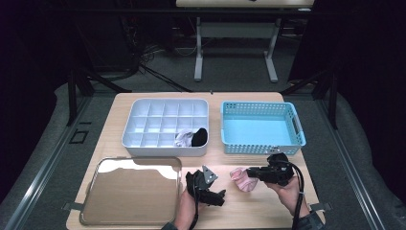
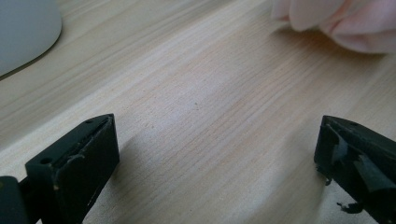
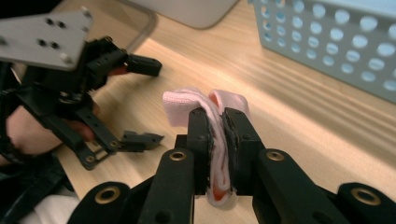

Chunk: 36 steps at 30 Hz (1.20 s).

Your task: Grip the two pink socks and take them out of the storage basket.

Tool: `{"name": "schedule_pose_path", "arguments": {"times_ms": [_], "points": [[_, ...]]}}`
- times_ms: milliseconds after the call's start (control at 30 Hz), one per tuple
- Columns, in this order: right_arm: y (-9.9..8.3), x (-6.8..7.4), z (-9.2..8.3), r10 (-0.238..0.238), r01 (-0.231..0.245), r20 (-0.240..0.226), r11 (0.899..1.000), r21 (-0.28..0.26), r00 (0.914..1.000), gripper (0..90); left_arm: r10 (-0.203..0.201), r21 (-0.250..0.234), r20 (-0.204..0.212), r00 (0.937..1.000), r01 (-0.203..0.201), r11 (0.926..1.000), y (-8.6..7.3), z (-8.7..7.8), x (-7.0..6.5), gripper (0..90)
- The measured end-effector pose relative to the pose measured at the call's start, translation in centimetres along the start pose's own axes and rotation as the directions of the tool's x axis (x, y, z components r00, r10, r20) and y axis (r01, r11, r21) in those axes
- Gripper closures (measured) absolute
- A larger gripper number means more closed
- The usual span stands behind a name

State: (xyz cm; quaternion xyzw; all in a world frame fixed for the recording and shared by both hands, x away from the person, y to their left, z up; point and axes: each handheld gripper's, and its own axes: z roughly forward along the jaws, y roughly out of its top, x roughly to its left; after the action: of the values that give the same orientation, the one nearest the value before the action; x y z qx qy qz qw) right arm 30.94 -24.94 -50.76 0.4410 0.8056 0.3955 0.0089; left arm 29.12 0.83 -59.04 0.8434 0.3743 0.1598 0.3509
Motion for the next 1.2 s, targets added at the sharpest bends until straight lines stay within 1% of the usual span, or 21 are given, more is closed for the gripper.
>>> {"name": "schedule_pose_path", "arguments": {"times_ms": [100,167,267,300,367,400,467,567,633,667,733,767,800,833,867,933,967,1033,1100,1133,1200], "points": [[-0.4,-0.7,0.8,0.014,-0.015,0.017,1.0,0.023,0.9998,81.1,0.0,0.0,0.0,1.0,0.0,1.0,0.0,0.0,0.0,0.0],[-0.6,-1.3,1.1,0.033,-0.034,0.006,0.999,0.031,0.9994,81.1,-0.001,0.0,0.0,1.0,0.001,1.0,0.0,0.0,0.0,0.1],[-0.7,-2.1,1.6,0.044,-0.046,0.034,0.998,0.05,0.9985,80.9,-0.001,-0.001,0.0,1.0,0.001,1.0,0.0,0.0,0.0,0.1],[-0.8,-2.3,1.8,0.037,-0.04,0.051,0.997,0.06,0.998,80.9,-0.001,0.0,0.0,1.0,0.001,1.0,0.0,0.0,0.0,0.0],[-0.8,-2.4,2.2,0.023,-0.027,0.055,0.997,0.071,0.9982,80.9,-0.001,0.0,0.0,1.0,0.001,1.0,0.0,0.0,0.0,0.1],[-0.8,-2.3,2.8,-0.015,0.006,0.077,0.994,0.11,0.9969,80.7,-0.002,0.0,0.0,1.0,0.002,1.0,0.0,0.0,0.0,0.1],[-0.8,-2.2,3.3,-0.045,0.036,0.068,0.991,0.127,0.9966,80.7,-0.001,0.002,-0.001,1.0,0.001,1.0,-0.1,-0.1,0.0,0.1],[-0.6,-1.8,4.4,-0.111,0.103,0.046,0.982,0.156,0.9927,80.3,-0.001,0.004,0.0,1.0,0.001,1.0,-0.1,-0.2,0.0,0.1],[-0.5,-1.8,4.6,-0.124,0.117,0.033,0.98,0.158,0.9917,79.9,-0.001,0.001,-0.001,1.0,0.001,1.0,-0.2,-0.2,0.0,0.1],[-0.2,-1.6,5.1,-0.159,0.153,0.024,0.976,0.155,0.987,74.7,0.005,0.007,0.005,1.0,-0.005,1.0,-0.2,-0.3,0.0,0.0],[0.0,-1.6,5.3,-0.174,0.169,0.021,0.974,0.152,0.9845,63.9,0.009,0.017,0.009,0.9999,-0.009,0.9998,-0.2,-0.4,0.1,0.0],[0.0,-1.6,5.3,-0.174,0.169,0.021,0.974,0.152,0.9845,63.9,0.009,0.017,0.009,0.9999,-0.009,0.9998,-0.2,-0.4,0.1,0.2],[0.1,-1.6,5.1,-0.186,0.184,0.009,0.974,0.129,0.9825,49.2,0.012,0.037,0.019,0.9997,-0.013,0.9992,-0.1,-0.6,0.3,0.4],[0.1,-1.6,5.1,-0.186,0.184,0.009,0.974,0.129,0.9825,49.2,0.012,0.037,0.019,0.9997,-0.013,0.9992,-0.1,-0.6,0.3,0.5],[0.0,-1.6,4.5,-0.19,0.189,0.013,0.978,0.091,0.9816,38.0,0.001,0.035,0.025,0.9997,-0.002,0.9994,-0.1,-0.7,0.5,1.1],[-0.1,-1.3,3.8,-0.191,0.188,0.05,0.98,0.059,0.9804,29.3,-0.008,0.029,0.031,0.9995,0.007,0.9996,0.0,-1.0,0.7,1.3],[-0.2,-1.3,3.4,-0.188,0.185,0.057,0.981,0.057,0.9805,26.6,-0.008,0.024,0.022,0.9997,0.007,0.9997,0.1,-1.3,0.8,1.6],[-0.4,-1.0,2.6,-0.172,0.169,0.107,0.985,0.04,0.9793,21.6,-0.01,0.014,0.029,0.9995,0.009,0.9999,0.5,-1.8,0.8,1.8],[-0.7,-0.8,1.8,-0.142,0.141,0.122,0.99,0.019,0.9823,19.6,-0.007,0.005,0.029,0.9996,0.007,1.0,0.7,-2.2,0.7,2.3],[-0.8,-0.7,1.3,-0.138,0.137,0.137,0.99,0.012,0.981,19.1,-0.009,-0.008,0.036,0.9993,0.009,0.9999,1.2,-2.6,0.9,3.2],[-1.1,-0.3,0.7,-0.116,0.117,0.151,0.993,0.003,0.9817,19.7,-0.031,-0.006,0.059,0.9978,0.031,0.9995,1.5,-2.9,1.2,4.5]]}}
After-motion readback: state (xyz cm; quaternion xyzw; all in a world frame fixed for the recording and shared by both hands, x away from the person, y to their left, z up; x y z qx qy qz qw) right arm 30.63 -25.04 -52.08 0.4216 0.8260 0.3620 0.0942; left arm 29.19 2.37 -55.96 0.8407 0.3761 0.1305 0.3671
